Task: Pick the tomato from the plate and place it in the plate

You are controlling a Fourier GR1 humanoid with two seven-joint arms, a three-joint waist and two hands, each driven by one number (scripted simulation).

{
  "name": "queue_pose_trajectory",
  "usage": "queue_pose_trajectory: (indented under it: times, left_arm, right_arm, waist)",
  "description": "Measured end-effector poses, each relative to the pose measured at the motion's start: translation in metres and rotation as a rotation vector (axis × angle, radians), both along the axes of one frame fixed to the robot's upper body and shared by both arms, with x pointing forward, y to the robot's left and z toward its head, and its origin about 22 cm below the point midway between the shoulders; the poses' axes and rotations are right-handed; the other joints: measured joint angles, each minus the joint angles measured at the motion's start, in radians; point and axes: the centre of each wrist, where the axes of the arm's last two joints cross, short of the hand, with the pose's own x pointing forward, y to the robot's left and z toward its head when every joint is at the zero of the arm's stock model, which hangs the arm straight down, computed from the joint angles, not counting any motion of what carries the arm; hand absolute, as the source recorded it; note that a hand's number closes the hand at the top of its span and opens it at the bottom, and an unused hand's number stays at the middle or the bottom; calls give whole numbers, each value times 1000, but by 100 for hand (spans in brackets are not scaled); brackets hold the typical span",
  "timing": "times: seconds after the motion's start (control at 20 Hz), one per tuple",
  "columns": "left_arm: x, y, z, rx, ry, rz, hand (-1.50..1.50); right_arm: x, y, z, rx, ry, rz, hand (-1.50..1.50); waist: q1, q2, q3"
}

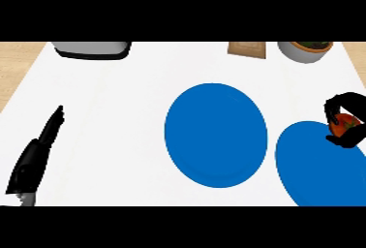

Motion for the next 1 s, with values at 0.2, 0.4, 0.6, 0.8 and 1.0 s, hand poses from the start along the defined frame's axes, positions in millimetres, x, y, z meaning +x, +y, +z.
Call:
queue_pose_trajectory:
  times: [0.2, 0.4, 0.6, 0.8, 1.0]
  left_arm:
    - [2, 1, -2, -5, 2, 6, 0]
    - [0, 2, -8, -10, 6, 20, 0]
    - [-3, 4, -9, -5, 13, 33, 0]
    - [-8, 10, -9, -7, 24, 49, 0]
    - [-13, 13, -11, -5, 29, 62, 0]
  right_arm:
    - [13, 3, 12, -56, -155, -64, 150]
    - [22, 2, 28, -29, -296, -90, 150]
    - [29, -2, 52, 38, -464, -69, 150]
    - [38, 1, 75, 168, -579, 36, 150]
    - [48, 17, 95, 296, -591, 157, 150]
  waist:
    - [-3, 1, 1]
    - [-14, -3, 0]
    - [-31, -10, -1]
    - [-47, -18, -2]
    - [-62, -25, -4]
